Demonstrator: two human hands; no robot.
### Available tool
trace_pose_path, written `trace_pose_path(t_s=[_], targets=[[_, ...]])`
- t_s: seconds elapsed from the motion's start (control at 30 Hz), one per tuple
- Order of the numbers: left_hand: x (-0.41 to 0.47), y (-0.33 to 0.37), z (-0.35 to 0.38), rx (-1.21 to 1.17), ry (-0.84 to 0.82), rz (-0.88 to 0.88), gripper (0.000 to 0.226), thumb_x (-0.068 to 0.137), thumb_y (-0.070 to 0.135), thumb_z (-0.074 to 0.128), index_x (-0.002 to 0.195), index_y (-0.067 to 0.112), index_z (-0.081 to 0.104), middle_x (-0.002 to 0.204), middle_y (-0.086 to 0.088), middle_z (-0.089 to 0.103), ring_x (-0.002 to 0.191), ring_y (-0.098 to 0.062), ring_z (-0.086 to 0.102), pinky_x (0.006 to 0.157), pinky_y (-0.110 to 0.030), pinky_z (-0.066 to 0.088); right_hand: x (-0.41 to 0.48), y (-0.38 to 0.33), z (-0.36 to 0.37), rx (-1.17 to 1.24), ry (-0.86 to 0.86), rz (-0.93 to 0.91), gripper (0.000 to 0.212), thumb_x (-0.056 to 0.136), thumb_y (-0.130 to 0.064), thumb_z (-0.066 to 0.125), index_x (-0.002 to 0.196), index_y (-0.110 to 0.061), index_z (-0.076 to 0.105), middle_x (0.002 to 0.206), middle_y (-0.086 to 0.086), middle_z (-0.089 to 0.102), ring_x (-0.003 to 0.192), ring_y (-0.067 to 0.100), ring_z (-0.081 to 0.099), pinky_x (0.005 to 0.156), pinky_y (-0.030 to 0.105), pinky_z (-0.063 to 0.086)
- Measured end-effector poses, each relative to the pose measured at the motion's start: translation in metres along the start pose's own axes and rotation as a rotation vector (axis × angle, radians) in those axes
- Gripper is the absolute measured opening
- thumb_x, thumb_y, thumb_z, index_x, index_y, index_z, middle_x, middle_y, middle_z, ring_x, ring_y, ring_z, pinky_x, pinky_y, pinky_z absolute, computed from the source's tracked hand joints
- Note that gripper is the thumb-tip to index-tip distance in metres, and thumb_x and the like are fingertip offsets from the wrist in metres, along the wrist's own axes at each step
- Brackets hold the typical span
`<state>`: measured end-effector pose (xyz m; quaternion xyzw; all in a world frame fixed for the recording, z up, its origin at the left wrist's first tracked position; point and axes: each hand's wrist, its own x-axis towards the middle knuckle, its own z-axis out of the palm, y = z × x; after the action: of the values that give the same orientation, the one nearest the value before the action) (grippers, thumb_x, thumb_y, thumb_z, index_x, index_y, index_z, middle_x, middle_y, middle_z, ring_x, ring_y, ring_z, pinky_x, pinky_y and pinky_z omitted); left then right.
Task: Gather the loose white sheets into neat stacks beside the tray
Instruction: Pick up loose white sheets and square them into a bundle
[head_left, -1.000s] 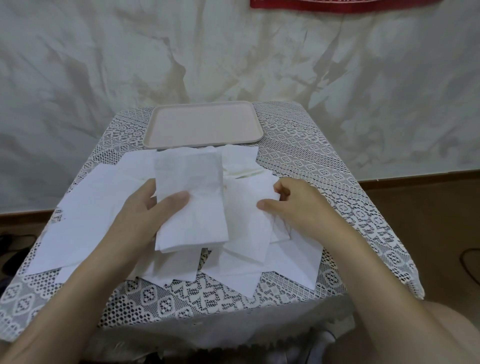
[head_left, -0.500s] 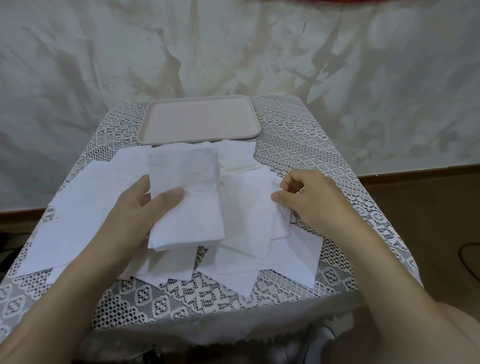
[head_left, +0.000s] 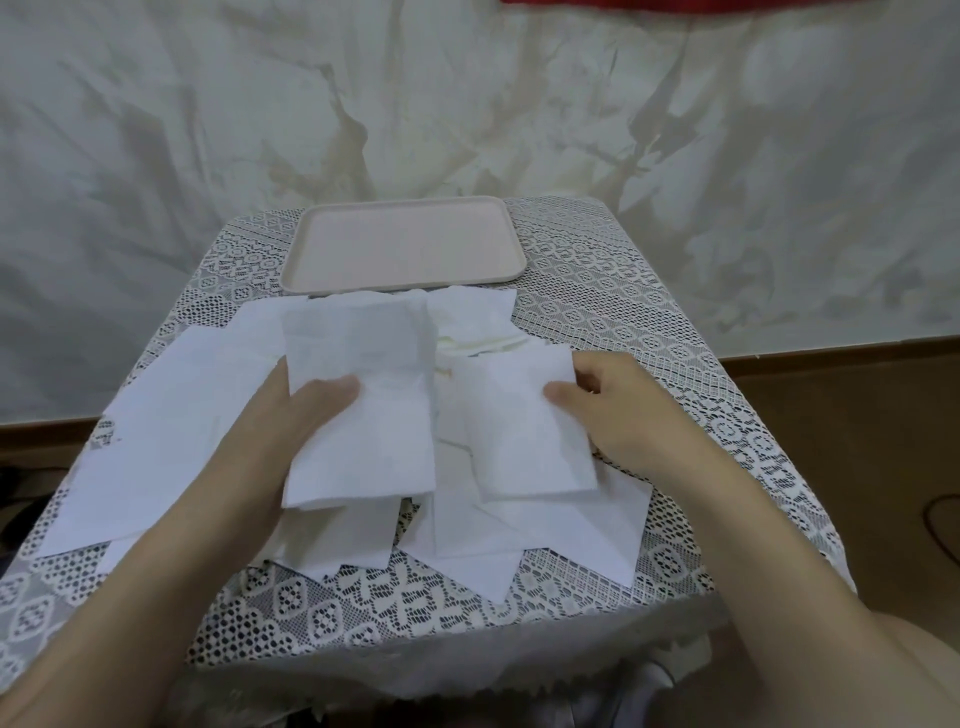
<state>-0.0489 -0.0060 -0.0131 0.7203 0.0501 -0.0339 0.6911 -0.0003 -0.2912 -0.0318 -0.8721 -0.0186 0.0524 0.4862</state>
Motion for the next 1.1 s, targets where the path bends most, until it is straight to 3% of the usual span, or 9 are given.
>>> trace_pose_path(t_s=[0.1, 0.2, 0.3, 0.43, 0.6, 0.7, 0.8, 0.97, 1.1], targets=[[0.002, -0.002, 0.001, -0.027, 0.017, -0.040, 0.104, 0.059, 0.058, 0.075, 0.154, 0.028, 0.044, 0.148, -0.011, 0.060, 0.133, -0.035, 0.060, 0.099, -0.051, 0.052, 0.004, 0.003, -0.004, -0.032, 0.018, 0.012, 0.023, 0.099, -0.029, 0.059, 0.091, -0.008, 0.066, 0.091, 0.018, 0.071, 0.074, 0.023, 0.060, 0.070, 0.038, 0.044], [0.002, -0.001, 0.004, -0.033, 0.003, -0.052, 0.094, 0.069, 0.049, 0.071, 0.155, 0.025, 0.043, 0.148, -0.014, 0.059, 0.133, -0.038, 0.059, 0.092, -0.047, 0.052, 0.001, -0.001, 0.000, -0.097, -0.024, 0.041, 0.028, 0.093, -0.043, 0.067, 0.088, -0.015, 0.067, 0.087, 0.006, 0.073, 0.080, 0.025, 0.068, 0.075, 0.041, 0.051], [-0.001, 0.002, 0.008, -0.011, 0.021, -0.067, 0.109, 0.056, 0.056, 0.074, 0.155, 0.023, 0.043, 0.148, -0.014, 0.059, 0.133, -0.038, 0.059, 0.093, -0.046, 0.052, -0.003, -0.005, 0.001, -0.092, -0.023, 0.058, 0.038, 0.078, -0.049, 0.072, 0.091, -0.013, 0.069, 0.090, 0.006, 0.075, 0.087, 0.031, 0.072, 0.084, 0.050, 0.056], [-0.002, 0.004, 0.011, -0.030, 0.022, -0.069, 0.086, 0.072, 0.045, 0.064, 0.153, 0.019, 0.047, 0.144, -0.016, 0.062, 0.130, -0.038, 0.062, 0.084, -0.040, 0.053, -0.009, -0.010, -0.001, 0.021, -0.023, 0.049, 0.041, 0.075, -0.042, 0.071, 0.099, -0.009, 0.072, 0.097, 0.010, 0.076, 0.092, 0.035, 0.072, 0.089, 0.057, 0.055], [-0.005, 0.004, 0.012, -0.017, 0.021, -0.049, 0.081, 0.075, 0.046, 0.064, 0.150, 0.020, 0.049, 0.140, -0.013, 0.065, 0.127, -0.035, 0.064, 0.084, -0.042, 0.053, -0.011, -0.006, -0.011, 0.103, 0.026, 0.070, 0.012, 0.094, -0.018, 0.072, 0.105, -0.016, 0.070, 0.101, 0.004, 0.077, 0.094, 0.027, 0.074, 0.091, 0.054, 0.057], [-0.008, 0.005, 0.013, -0.006, 0.036, -0.052, 0.099, 0.064, 0.055, 0.074, 0.153, 0.023, 0.046, 0.143, -0.011, 0.063, 0.129, -0.033, 0.063, 0.091, -0.045, 0.053, -0.016, -0.004, -0.023, 0.198, 0.018, 0.107, 0.018, 0.094, -0.014, 0.071, 0.112, -0.018, 0.070, 0.100, 0.003, 0.078, 0.088, 0.024, 0.076, 0.080, 0.049, 0.062], [-0.009, 0.007, 0.013, 0.021, 0.043, -0.045, 0.090, 0.069, 0.052, 0.072, 0.151, 0.022, 0.048, 0.141, -0.012, 0.065, 0.126, -0.033, 0.065, 0.092, -0.046, 0.054, -0.023, -0.002, -0.031, 0.269, -0.104, 0.137, 0.019, 0.096, -0.012, 0.068, 0.114, -0.016, 0.073, 0.098, 0.002, 0.079, 0.081, 0.016, 0.076, 0.054, 0.025, 0.055], [-0.011, 0.009, 0.016, 0.025, 0.037, -0.034, 0.077, 0.076, 0.046, 0.064, 0.147, 0.018, 0.052, 0.137, -0.012, 0.067, 0.123, -0.032, 0.067, 0.087, -0.043, 0.054, -0.028, 0.001, -0.030, 0.136, -0.102, 0.145, 0.010, 0.097, -0.017, 0.068, 0.100, -0.011, 0.075, 0.095, 0.004, 0.080, 0.090, 0.026, 0.077, 0.082, 0.046, 0.061], [-0.012, 0.010, 0.016, 0.033, 0.039, -0.021, 0.074, 0.077, 0.046, 0.064, 0.145, 0.018, 0.054, 0.135, -0.011, 0.068, 0.121, -0.032, 0.068, 0.089, -0.044, 0.054, -0.031, 0.001, -0.033, -0.117, -0.107, 0.118, 0.012, 0.097, -0.023, 0.062, 0.093, -0.015, 0.070, 0.093, 0.007, 0.075, 0.089, 0.031, 0.073, 0.083, 0.047, 0.058]])
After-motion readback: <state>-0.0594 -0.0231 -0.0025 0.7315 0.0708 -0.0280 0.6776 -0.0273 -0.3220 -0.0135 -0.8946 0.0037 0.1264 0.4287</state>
